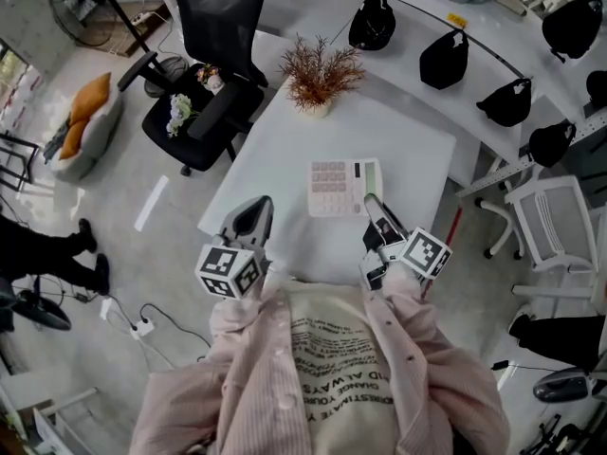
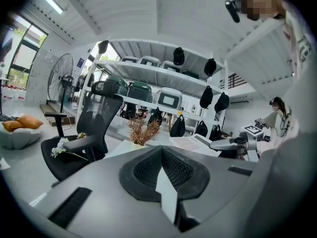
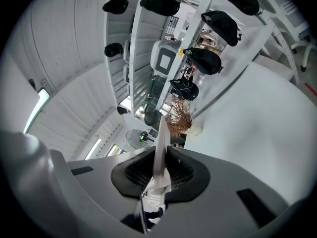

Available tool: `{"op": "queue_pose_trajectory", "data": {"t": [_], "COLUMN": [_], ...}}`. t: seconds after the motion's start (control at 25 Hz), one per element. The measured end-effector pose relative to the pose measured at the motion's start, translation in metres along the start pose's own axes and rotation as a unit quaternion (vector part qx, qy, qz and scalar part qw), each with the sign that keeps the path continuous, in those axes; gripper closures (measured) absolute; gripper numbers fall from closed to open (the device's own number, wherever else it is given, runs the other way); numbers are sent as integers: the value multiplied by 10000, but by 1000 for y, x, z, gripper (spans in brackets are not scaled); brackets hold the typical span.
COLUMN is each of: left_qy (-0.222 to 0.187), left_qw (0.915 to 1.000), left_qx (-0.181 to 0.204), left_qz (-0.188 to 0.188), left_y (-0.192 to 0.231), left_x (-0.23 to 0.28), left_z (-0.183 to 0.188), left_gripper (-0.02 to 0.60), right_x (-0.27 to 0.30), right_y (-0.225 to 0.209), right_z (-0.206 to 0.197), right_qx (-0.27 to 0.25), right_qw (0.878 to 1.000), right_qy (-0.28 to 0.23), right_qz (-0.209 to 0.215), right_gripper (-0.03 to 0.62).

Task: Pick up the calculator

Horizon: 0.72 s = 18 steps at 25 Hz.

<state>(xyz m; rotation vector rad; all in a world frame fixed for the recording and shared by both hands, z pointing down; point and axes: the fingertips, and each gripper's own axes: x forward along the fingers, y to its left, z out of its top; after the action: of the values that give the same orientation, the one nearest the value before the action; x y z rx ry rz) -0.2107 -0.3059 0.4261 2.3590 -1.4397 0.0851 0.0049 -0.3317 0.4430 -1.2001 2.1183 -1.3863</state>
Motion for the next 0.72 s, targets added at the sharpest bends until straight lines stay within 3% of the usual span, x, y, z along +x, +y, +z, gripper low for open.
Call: {"op": "queue_pose_trajectory", "data": {"t": [0.44,0.72], "left_qy": [-192,-232], "left_qw": [9997,9995], "left_qx": [159,227], "left_qz": [43,37], "left_y": [7,7], "left_x": [-1,2], "left_z": [19,23], "left_gripper": [580,580], "right_x": [-6,-6], "right_y": [19,17], "right_z": [20,25], "right_qx": [108,-93], "right_qw": [9992,9991], "right_qy": [-342,-379], "right_qz": [154,190], "right_gripper": [542,542]}}
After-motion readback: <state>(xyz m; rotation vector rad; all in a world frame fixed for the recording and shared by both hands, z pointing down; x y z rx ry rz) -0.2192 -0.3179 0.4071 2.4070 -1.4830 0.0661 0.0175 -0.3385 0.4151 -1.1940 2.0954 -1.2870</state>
